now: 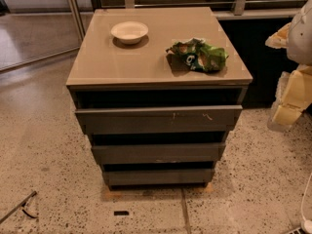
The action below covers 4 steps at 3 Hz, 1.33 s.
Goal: Open top drawer
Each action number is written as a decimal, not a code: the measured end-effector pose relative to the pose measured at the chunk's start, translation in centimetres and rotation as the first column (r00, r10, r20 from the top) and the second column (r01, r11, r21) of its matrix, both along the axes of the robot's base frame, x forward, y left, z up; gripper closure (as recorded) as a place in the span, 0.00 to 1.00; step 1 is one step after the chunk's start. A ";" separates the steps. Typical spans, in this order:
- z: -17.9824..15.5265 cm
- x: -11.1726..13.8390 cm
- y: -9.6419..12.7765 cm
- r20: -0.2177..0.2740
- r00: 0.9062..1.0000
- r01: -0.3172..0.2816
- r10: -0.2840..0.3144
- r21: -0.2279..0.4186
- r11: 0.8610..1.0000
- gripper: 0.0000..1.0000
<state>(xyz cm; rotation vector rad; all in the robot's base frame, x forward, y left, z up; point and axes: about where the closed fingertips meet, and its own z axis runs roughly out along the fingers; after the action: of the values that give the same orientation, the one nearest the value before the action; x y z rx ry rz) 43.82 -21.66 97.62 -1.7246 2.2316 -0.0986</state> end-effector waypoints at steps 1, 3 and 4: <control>-0.3 0.4 0.2 0.018 1.000 -0.009 0.009 0.002 1.000 0.00; -3.9 2.9 2.2 0.068 0.996 -0.066 0.065 0.009 0.998 0.00; -7.0 4.9 4.3 0.068 0.992 -0.107 0.106 0.016 0.994 0.00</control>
Offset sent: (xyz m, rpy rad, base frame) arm 0.0320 0.0197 -0.0428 0.0104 -0.0829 0.0747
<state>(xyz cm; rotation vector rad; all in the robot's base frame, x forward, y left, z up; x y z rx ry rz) 48.71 -17.36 90.66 -1.7990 2.0819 -0.1081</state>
